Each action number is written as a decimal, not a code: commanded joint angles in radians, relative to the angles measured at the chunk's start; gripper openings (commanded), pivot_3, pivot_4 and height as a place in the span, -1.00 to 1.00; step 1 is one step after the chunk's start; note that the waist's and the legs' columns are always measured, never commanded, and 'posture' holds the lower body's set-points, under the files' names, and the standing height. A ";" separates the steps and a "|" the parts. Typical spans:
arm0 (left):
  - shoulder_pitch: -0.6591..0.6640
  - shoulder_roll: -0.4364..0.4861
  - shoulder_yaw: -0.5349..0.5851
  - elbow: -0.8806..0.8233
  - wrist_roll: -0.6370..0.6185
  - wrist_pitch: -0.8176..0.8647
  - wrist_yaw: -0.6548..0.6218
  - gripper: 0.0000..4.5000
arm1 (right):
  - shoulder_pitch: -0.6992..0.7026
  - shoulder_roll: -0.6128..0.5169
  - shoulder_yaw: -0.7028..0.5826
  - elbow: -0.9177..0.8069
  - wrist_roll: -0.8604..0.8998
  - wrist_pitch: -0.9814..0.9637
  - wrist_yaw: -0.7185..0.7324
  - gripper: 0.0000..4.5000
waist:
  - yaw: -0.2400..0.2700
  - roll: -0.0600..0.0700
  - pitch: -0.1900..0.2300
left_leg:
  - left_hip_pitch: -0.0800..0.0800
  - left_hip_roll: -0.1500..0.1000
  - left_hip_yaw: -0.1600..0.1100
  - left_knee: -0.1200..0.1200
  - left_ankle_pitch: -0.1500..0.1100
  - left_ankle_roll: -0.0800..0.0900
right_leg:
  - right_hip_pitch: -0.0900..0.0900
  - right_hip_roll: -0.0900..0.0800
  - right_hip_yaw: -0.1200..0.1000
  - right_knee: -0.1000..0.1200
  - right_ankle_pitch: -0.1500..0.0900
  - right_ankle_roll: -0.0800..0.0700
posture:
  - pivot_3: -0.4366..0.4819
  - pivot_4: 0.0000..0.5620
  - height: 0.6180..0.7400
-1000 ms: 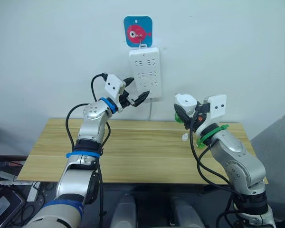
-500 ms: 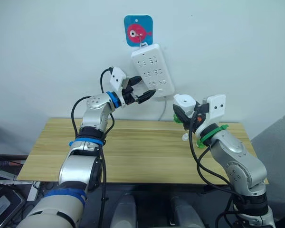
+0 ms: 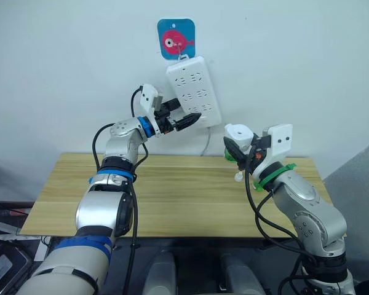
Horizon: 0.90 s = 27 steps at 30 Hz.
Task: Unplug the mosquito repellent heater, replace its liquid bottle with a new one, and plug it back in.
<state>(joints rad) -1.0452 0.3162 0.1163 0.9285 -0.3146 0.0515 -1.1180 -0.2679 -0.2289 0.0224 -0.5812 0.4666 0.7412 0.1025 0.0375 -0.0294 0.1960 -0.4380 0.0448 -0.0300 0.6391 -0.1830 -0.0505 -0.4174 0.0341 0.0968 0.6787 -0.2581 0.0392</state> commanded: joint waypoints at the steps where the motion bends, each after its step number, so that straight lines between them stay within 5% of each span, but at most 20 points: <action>1: 0.001 0.019 0.003 -0.148 -0.061 0.117 -0.083 1.00 | -0.033 0.002 -0.015 -0.079 0.032 0.021 0.006 0.32 | -0.006 0.000 0.000 | -0.002 0.000 0.000 0.000 0.000 0.000 | -0.003 0.000 0.000 0.000 0.002 0.003 | 0.22 -0.30 1.00; 12: 0.040 0.027 0.009 -0.288 -0.094 0.271 -0.077 -0.38 | -0.139 0.005 -0.015 -0.120 0.084 0.154 -0.006 0.32 | -0.013 -0.001 0.001 | -0.004 0.000 -0.004 -0.009 0.000 0.000 | -0.006 0.000 -0.004 0.000 -0.002 0.001 | 0.24 -0.29 1.00; 27: 0.049 0.042 -0.012 -0.308 -0.088 0.323 -0.086 -0.40 | -0.361 0.017 0.010 -0.043 0.049 0.338 -0.045 0.32 | -0.012 0.000 0.004 | -0.005 0.000 -0.011 -0.011 -0.001 0.000 | -0.006 0.000 -0.012 0.001 -0.006 -0.002 | 0.22 -0.30 1.00</action>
<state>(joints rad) -0.9896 0.3612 0.1260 0.6703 -0.3938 0.3788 -1.1703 -0.6105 -0.2167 0.0375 -0.6124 0.5277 1.1005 0.0604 0.0255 -0.0296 0.1998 -0.4436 0.0444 -0.0409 0.6280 -0.1837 -0.0505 -0.4233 0.0337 0.0846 0.6792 -0.2642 0.0367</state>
